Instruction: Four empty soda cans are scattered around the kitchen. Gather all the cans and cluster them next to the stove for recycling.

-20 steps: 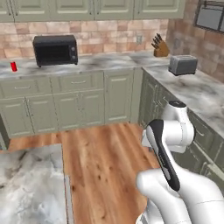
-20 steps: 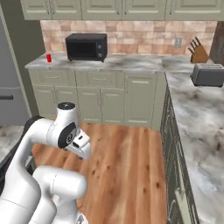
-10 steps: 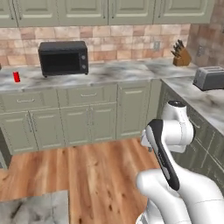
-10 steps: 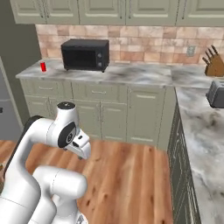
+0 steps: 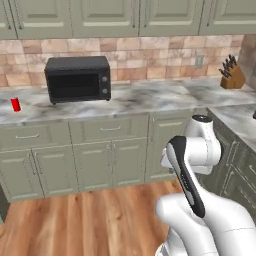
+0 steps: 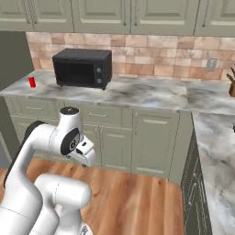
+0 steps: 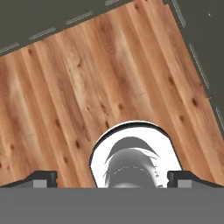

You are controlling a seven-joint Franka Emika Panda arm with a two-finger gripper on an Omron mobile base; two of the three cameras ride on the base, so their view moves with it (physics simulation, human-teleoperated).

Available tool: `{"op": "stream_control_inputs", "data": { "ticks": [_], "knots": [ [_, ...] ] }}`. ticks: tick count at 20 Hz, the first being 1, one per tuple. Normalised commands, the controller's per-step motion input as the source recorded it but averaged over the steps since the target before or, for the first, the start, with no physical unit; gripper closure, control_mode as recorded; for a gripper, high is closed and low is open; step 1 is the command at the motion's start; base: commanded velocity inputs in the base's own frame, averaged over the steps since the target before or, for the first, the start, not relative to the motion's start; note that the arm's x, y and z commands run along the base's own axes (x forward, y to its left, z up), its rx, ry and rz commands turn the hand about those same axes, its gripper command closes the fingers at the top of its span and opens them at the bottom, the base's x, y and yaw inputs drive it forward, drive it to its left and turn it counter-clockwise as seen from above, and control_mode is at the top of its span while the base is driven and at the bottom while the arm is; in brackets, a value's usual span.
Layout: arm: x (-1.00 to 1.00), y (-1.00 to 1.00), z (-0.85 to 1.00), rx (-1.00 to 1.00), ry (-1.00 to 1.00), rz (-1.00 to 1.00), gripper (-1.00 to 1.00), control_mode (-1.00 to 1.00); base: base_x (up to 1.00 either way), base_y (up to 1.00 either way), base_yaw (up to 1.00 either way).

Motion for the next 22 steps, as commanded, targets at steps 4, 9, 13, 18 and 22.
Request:
{"op": "stream_control_inputs", "data": {
  "ticks": [4,9,13,18,22],
  "knots": [
    [0.0,0.0,0.0,0.0,0.0,0.0,-1.0,1.0,1.0,0.0,0.09],
    [0.0,0.0,0.0,0.0,0.0,0.0,-1.0,1.0,1.0,0.01,0.1],
    [0.0,0.0,0.0,0.0,0.0,0.0,-1.0,1.0,0.89,0.13,0.1],
    [0.0,0.0,0.0,0.0,0.0,0.0,-1.0,1.0,0.79,0.21,0.07],
    [0.0,0.0,0.0,0.0,0.0,0.0,-1.0,1.0,0.59,0.36,0.03]
  ]
}}
